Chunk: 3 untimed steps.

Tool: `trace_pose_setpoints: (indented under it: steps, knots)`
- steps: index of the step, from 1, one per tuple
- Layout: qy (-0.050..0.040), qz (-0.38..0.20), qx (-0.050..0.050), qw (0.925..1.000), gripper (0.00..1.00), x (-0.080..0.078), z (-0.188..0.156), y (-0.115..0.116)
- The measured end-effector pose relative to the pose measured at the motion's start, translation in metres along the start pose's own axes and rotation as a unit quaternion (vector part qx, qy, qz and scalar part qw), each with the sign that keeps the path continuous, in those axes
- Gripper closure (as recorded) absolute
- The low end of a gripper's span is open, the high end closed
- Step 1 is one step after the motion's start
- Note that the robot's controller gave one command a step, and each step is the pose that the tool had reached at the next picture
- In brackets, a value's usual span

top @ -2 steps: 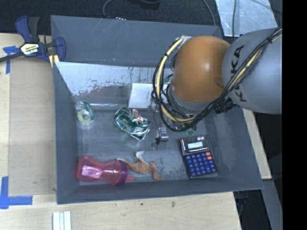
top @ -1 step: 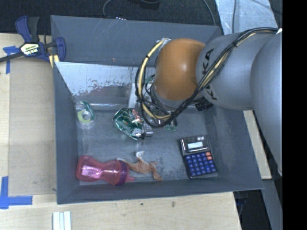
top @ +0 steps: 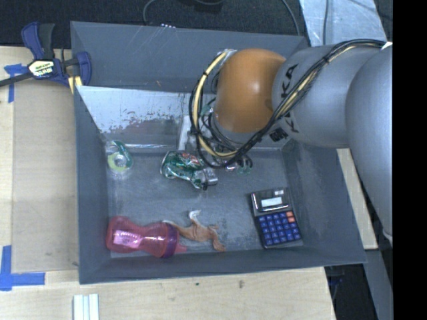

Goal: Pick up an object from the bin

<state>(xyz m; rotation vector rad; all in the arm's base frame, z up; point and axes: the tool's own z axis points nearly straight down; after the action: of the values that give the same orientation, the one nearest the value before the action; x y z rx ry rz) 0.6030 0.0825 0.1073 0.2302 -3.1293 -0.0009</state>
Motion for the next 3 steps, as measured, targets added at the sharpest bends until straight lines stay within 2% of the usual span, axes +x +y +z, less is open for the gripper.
trace_pose_setpoints:
  steps: [1,2,3]
  knots:
    - [-0.0073,0.048,0.000,0.9988,0.00,-0.011,-0.021,-0.007]
    - [0.0009,0.070,0.000,0.9976,0.00,-0.017,0.040,0.000]
    - [-0.0078,0.082,-0.001,0.9966,1.00,-0.020,0.037,0.001]
